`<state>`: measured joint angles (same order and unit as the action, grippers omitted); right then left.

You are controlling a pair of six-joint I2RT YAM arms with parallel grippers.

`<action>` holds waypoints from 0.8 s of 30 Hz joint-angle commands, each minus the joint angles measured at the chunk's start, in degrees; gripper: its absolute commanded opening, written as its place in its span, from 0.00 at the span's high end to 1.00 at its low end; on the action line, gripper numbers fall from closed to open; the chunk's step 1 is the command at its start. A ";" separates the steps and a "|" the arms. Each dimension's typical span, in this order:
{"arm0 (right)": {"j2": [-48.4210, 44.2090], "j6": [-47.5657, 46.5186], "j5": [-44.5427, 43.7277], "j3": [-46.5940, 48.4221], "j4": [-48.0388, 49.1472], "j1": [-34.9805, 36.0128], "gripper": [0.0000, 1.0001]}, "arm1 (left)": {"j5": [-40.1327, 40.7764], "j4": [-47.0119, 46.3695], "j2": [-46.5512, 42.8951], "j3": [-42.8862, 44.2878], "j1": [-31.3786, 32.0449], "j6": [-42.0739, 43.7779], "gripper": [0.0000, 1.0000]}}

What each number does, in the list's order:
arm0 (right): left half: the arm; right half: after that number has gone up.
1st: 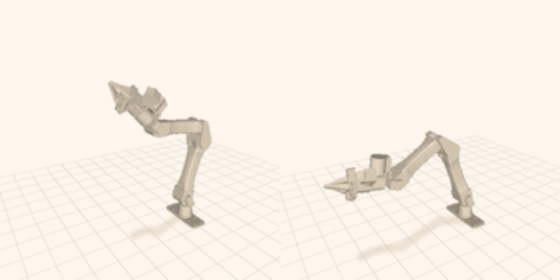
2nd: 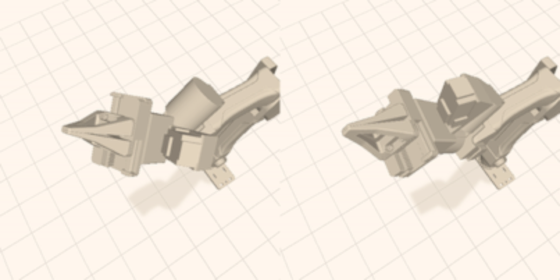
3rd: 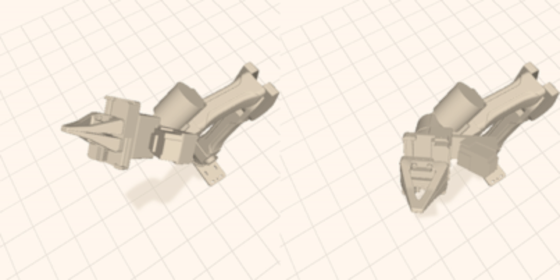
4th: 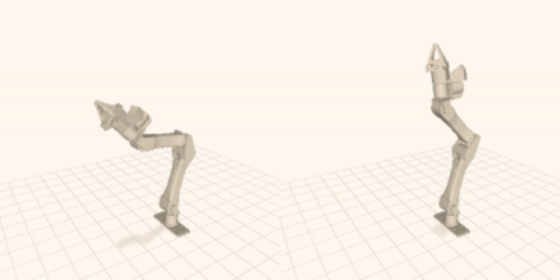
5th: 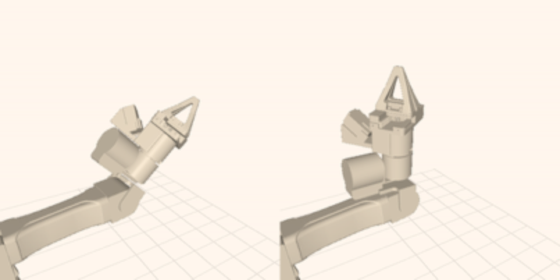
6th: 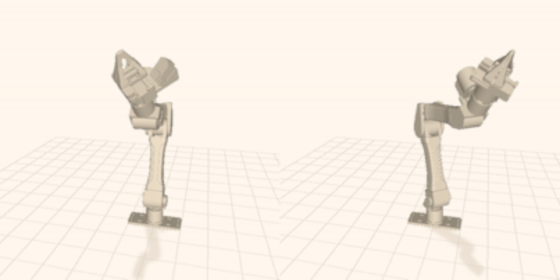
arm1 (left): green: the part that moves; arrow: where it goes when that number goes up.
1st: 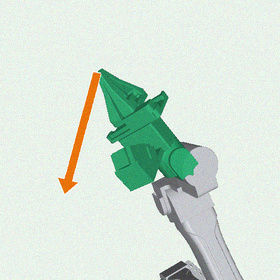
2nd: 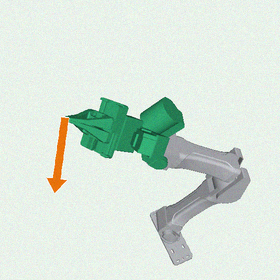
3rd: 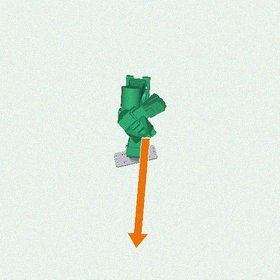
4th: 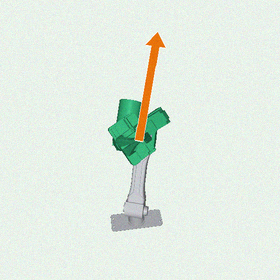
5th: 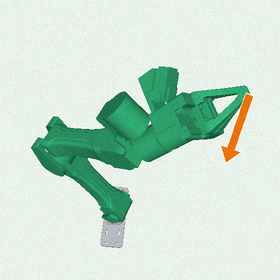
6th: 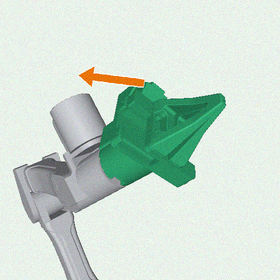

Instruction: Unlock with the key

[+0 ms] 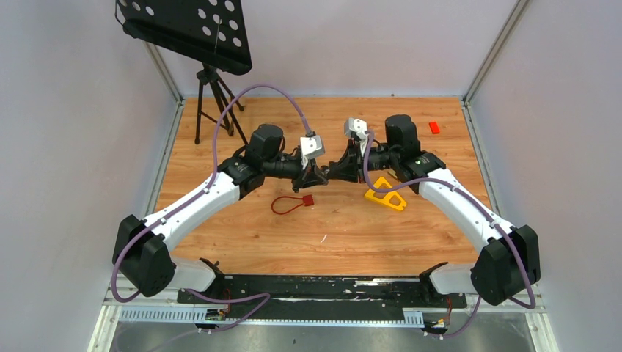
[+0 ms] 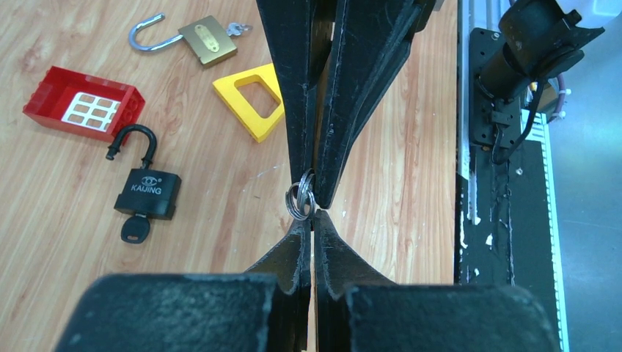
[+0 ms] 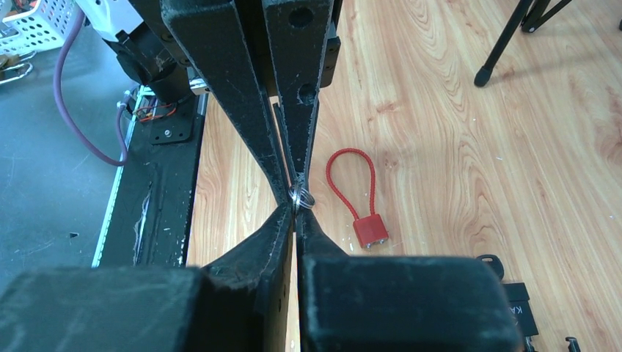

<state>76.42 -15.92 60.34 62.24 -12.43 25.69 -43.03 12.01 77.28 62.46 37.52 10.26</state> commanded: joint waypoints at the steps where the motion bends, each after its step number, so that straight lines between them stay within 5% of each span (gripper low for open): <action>1: 0.48 -5.56 -1.00 -0.09 -3.17 -0.33 0.96 | -4.76 1.53 0.07 3.03 0.36 2.87 1.00; 15: 0.48 -13.36 -3.27 1.17 -9.31 -0.29 0.99 | -5.08 6.10 1.08 3.73 0.36 5.76 1.00; 24: -1.26 -15.06 -3.82 1.38 -10.24 0.30 0.63 | -4.45 10.51 2.41 4.97 0.36 8.40 1.00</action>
<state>76.77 -28.67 57.39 62.22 -22.52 25.80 -45.54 20.56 79.22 65.06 37.54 16.38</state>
